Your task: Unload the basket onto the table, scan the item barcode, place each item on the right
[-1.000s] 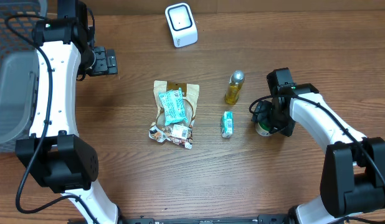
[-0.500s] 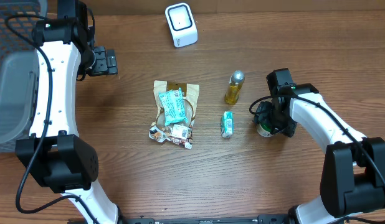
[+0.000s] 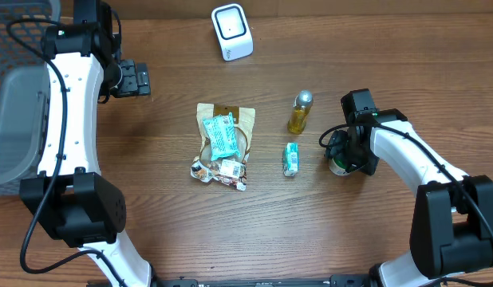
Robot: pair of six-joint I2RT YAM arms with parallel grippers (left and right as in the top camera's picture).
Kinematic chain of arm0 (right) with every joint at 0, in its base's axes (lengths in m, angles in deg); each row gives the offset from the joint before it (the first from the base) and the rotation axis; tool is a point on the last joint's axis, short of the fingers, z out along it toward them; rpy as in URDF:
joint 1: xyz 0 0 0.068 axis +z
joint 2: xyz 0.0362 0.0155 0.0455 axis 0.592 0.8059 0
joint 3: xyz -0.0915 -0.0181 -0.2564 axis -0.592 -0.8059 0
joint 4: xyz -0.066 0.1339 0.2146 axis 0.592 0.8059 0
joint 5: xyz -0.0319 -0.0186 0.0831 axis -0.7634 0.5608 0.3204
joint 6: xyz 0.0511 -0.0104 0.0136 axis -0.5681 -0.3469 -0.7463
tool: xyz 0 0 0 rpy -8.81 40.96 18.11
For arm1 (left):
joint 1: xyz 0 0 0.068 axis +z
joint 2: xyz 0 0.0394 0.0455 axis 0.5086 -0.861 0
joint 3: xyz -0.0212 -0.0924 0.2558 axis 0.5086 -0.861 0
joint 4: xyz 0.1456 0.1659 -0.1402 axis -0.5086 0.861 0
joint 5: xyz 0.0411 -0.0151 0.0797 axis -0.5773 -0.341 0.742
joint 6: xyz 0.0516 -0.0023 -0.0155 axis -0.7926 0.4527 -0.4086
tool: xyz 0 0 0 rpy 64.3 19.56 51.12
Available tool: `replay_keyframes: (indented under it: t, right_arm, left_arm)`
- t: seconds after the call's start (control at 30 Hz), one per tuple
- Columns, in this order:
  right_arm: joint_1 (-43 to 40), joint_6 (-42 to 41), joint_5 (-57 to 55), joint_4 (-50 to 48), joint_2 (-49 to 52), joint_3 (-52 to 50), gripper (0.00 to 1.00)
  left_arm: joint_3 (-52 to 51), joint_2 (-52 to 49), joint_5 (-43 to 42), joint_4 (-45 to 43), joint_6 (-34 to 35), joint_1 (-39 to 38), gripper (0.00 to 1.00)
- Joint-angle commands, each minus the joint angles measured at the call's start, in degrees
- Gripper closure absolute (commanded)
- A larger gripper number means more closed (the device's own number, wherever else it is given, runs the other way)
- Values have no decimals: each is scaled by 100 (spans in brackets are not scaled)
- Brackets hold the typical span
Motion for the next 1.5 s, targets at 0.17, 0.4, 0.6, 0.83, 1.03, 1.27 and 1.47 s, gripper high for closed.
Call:
replay_keyframes:
  t: [0.17,0.4,0.6,0.83,1.03,1.27,1.47]
  right_arm:
    - [-7,4,-83,-44,-35,-33,32]
    - [-7,2,-76,535,-37,542,40]
    - [-7,4,111,2098,-37,1956,43]
    - [-4,564,1543,3786,-48,3650,60]
    - [0,761,3025,4061,-52,4048,60]
    - [269,706,4179,3845,-50,4015,74]
    - [837,-358,4424,3757,-50,4015,76]
  left_arm:
    - [92,15,26,-7,-61,0,0]
    - [92,15,26,-7,-61,0,0]
    - [92,15,26,-7,-61,0,0]
    - [92,15,26,-7,-63,-11,0]
    - [92,15,26,-9,-61,-7,0]
    - [92,15,26,-7,-61,-7,0]
    - [92,15,26,-7,-61,0,0]
